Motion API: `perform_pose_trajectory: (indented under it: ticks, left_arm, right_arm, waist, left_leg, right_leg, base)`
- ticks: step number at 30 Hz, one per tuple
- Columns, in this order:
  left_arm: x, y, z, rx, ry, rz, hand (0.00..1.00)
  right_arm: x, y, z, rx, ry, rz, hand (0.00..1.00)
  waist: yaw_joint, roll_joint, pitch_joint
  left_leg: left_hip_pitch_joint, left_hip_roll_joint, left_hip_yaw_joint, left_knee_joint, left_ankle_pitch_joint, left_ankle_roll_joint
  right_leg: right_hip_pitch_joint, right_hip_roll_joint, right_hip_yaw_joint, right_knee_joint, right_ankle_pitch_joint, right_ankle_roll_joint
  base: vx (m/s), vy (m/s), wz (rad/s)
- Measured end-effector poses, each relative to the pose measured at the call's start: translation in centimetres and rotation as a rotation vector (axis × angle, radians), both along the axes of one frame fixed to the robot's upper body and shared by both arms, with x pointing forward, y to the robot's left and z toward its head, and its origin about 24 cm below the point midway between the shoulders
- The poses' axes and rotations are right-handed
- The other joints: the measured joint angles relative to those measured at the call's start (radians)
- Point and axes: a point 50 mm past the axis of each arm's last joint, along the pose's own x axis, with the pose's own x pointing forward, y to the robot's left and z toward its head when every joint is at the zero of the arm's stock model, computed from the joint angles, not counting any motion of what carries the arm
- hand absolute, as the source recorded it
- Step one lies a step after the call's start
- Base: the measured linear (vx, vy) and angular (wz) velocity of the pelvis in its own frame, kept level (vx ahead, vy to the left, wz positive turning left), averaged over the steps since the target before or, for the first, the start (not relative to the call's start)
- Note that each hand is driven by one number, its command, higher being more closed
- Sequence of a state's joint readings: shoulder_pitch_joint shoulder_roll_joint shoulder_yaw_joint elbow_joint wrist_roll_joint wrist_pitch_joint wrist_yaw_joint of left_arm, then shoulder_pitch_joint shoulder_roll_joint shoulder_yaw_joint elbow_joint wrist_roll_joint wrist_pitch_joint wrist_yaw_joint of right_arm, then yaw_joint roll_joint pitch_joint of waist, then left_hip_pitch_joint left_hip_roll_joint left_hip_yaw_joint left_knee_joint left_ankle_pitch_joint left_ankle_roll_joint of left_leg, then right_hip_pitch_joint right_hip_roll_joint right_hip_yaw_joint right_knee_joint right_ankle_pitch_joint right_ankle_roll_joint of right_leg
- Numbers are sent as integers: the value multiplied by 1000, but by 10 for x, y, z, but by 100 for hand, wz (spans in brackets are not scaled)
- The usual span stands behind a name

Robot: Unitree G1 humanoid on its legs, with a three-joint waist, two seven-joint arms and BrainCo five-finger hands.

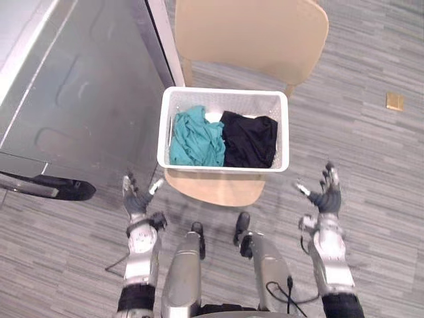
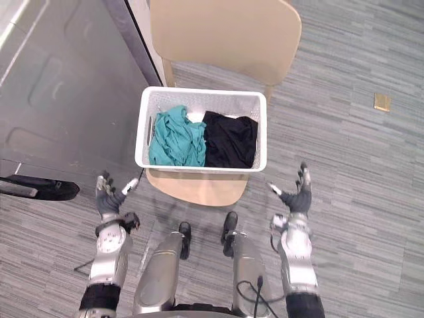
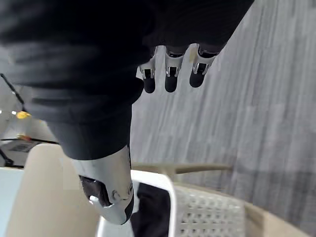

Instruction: Pick up the laundry basket with both hands and put the clothes into the washing machine.

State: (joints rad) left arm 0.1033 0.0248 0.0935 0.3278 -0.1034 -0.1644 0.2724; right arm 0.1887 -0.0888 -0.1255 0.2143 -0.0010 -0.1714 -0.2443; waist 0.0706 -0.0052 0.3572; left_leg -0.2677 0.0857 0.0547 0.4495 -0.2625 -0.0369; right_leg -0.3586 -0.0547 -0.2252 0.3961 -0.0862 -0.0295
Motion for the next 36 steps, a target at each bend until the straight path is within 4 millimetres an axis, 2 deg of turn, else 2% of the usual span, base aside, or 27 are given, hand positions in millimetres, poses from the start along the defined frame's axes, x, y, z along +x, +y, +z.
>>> perform_pose_trajectory:
  ticks: [1,3,6,9,11,14,15,16,17,18,20,21,22,23,24,25,26,27,28,29,30,31,32,33,34,35,36]
  left_arm:
    - [-5,-2,-8,-10,34,-17,0]
    - [-25,-9,-40,-46,192,-78,0]
    - [-51,-11,-72,-64,370,-106,0]
    - [-77,-13,-94,-56,526,-122,0]
    - [-85,-13,-100,-57,572,-124,0]
    - [-81,-15,-99,-38,569,-145,0]
    - [-77,-17,-99,-33,564,-156,0]
    - [-73,-19,-97,-36,552,-160,0]
    - [-72,-19,-97,-35,547,-161,0]
    - [-71,-17,-96,-27,545,-160,0]
    - [-72,-13,-96,-17,551,-158,0]
    - [-73,-12,-97,-8,559,-165,0]
    - [-74,-12,-98,-4,567,-169,0]
    - [-77,-12,-100,9,586,-186,0]
    - [-75,-17,-101,11,591,-207,0]
    - [-76,-22,-102,10,599,-224,0]
    - [-71,-23,-102,39,602,-263,0]
    - [-64,-16,-98,90,589,-285,0]
    - [-61,-10,-97,115,585,-284,0]
    - [-57,-7,-95,128,579,-282,0]
    - [-59,-2,-95,145,587,-279,0]
    - [-61,-1,-95,147,592,-281,0]
    - [-59,-2,-95,152,587,-290,0]
    - [-58,2,-94,166,585,-290,0]
    - [-58,4,-93,178,586,-297,0]
    - [-58,4,-93,179,588,-298,0]
    - [-60,2,-95,173,593,-299,0]
  right_arm:
    - [-6,0,-8,7,40,5,0]
    - [-29,2,-44,34,220,30,0]
    - [-52,5,-76,69,392,46,0]
    - [-71,10,-97,101,525,65,0]
    - [-75,15,-104,123,563,73,0]
    - [-75,23,-108,147,591,93,0]
    - [-73,24,-109,155,593,89,0]
    - [-70,24,-109,163,584,83,0]
    - [-67,24,-108,164,582,83,0]
    - [-60,21,-108,162,577,78,0]
    - [-52,16,-106,146,573,64,0]
    - [-49,11,-105,131,571,56,0]
    - [-48,9,-104,124,568,56,0]
    - [-47,6,-103,113,568,56,0]
    - [-50,0,-104,101,579,50,0]
    - [-52,-4,-103,89,583,45,0]
    - [-58,-3,-108,109,617,33,0]
    - [-63,7,-113,142,641,40,0]
    - [-65,12,-115,158,648,41,0]
    - [-66,20,-118,180,663,45,0]
    - [-57,26,-117,190,653,63,0]
    - [-50,28,-115,186,640,75,0]
    - [-42,31,-112,179,623,96,0]
    - [-36,36,-110,174,613,123,0]
    - [-32,40,-108,169,600,141,0]
    - [-29,41,-107,165,589,152,0]
    - [-21,45,-102,156,555,181,0]
  waist:
    - [-2,1,-18]
    - [-3,4,-93]
    - [-3,8,-152]
    - [-1,16,-187]
    - [-4,17,-192]
    - [-6,18,-194]
    - [-9,18,-194]
    - [-9,14,-193]
    - [-8,13,-193]
    - [-9,12,-190]
    - [-19,-1,-182]
    - [-35,-3,-181]
    - [-41,-3,-182]
    - [-62,3,-184]
    - [-64,22,-196]
    - [-64,44,-205]
    - [-65,27,-201]
    - [-71,-3,-201]
    - [-79,-12,-204]
    - [-81,-23,-200]
    - [-67,-21,-194]
    - [-60,-14,-190]
    - [-61,-2,-182]
    - [-60,11,-173]
    - [-61,4,-172]
    - [-60,3,-172]
    - [-58,2,-173]
  left_leg:
    - [14,0,0,-13,3,-5]
    - [78,-4,-1,-73,11,-10]
    - [153,-19,-19,-140,31,-13]
    - [195,-35,-34,-185,47,-6]
    - [208,-46,-55,-207,62,-8]
    - [180,-73,-112,-195,75,-8]
    - [142,-86,-128,-168,85,-25]
    - [99,-80,-89,-149,75,-42]
    - [85,-66,-52,-130,73,-42]
    - [43,-22,41,-88,70,-36]
    - [20,60,132,-3,58,-16]
    - [21,116,161,25,58,-16]
    - [30,144,170,24,59,-16]
    - [45,182,171,8,60,-16]
    - [63,209,158,-47,65,-13]
    - [70,217,144,-85,74,-29]
    - [61,171,138,-63,78,-114]
    - [31,116,122,-27,65,-96]
    - [5,96,108,11,43,-84]
    - [-23,70,100,77,-3,-59]
    - [-18,50,110,100,-29,-33]
    - [-8,41,115,94,-33,-24]
    - [17,23,112,71,-33,-7]
    - [56,15,106,25,-21,11]
    - [90,2,101,-10,-13,23]
    - [110,-7,96,-30,-9,29]
    - [143,-26,88,-69,2,35]
  right_leg:
    - [13,0,-1,-4,-3,3]
    - [73,0,-8,-37,-10,8]
    - [135,-12,-21,-59,-23,21]
    - [172,-28,-39,-72,-28,26]
    - [191,-39,-57,-81,-29,28]
    - [195,-78,-121,-62,-42,41]
    - [190,-105,-163,-50,-47,45]
    - [177,-133,-205,-43,-49,46]
    - [169,-147,-222,-41,-48,46]
    - [156,-176,-249,-24,-48,46]
    - [161,-234,-282,1,-43,55]
    - [181,-275,-300,1,-39,80]
    - [190,-295,-307,2,-35,95]
    - [204,-331,-319,3,-25,138]
    - [208,-351,-324,3,-12,188]
    - [211,-353,-328,0,0,210]
    - [226,-395,-305,-22,20,252]
    - [251,-407,-273,-83,38,263]
    - [256,-412,-263,-105,64,251]
    - [270,-440,-255,-111,111,250]
    - [252,-462,-233,-85,161,165]
    - [228,-470,-222,-51,176,76]
    - [173,-451,-151,67,122,-7]
    - [150,-369,-59,160,17,61]
    - [148,-294,-9,192,-42,71]
    - [148,-249,15,202,-84,74]
    - [146,-169,41,190,-143,78]
  base:
    - [164,0,3]
    - [130,2,7]
    - [115,10,20]
    - [67,39,24]
    - [11,21,37]
    - [-39,36,75]
    - [-70,53,117]
    - [-119,102,116]
    - [-105,113,103]
    - [-97,118,77]
    - [-76,187,85]
    - [-73,268,74]
    - [-67,360,79]
    - [-53,439,66]
    - [-40,468,62]
    - [-6,513,62]
    - [31,494,77]
    - [48,478,88]
    - [66,416,76]
    - [87,405,26]
    - [91,413,1]
    - [128,535,-15]
    - [127,444,13]
    - [137,381,31]
    - [115,153,35]
    - [122,114,33]
    - [119,98,37]
